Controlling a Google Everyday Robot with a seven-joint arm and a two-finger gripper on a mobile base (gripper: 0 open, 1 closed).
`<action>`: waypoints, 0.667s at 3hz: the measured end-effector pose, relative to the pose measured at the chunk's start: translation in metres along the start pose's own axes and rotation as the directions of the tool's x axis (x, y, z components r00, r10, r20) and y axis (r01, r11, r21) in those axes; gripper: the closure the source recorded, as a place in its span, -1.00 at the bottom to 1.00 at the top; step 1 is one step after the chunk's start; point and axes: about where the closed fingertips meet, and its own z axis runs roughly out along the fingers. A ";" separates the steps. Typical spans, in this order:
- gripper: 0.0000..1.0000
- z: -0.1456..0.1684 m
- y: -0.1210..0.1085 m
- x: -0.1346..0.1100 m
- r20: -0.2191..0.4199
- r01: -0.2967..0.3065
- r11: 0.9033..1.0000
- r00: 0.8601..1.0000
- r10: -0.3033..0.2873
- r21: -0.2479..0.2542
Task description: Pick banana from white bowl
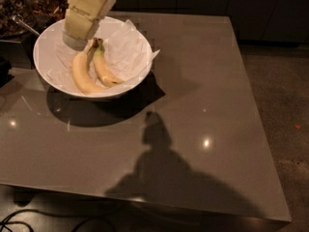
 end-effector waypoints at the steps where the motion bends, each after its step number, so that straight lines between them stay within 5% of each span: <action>1: -1.00 0.018 -0.020 -0.001 0.019 -0.038 0.999 0.999 0.038 -0.025; 2: -1.00 0.053 -0.042 0.006 -0.024 -0.111 0.992 0.994 0.110 -0.054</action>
Offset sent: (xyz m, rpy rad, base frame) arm 0.0841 -0.0119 -0.0860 -0.0268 0.2214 -0.1574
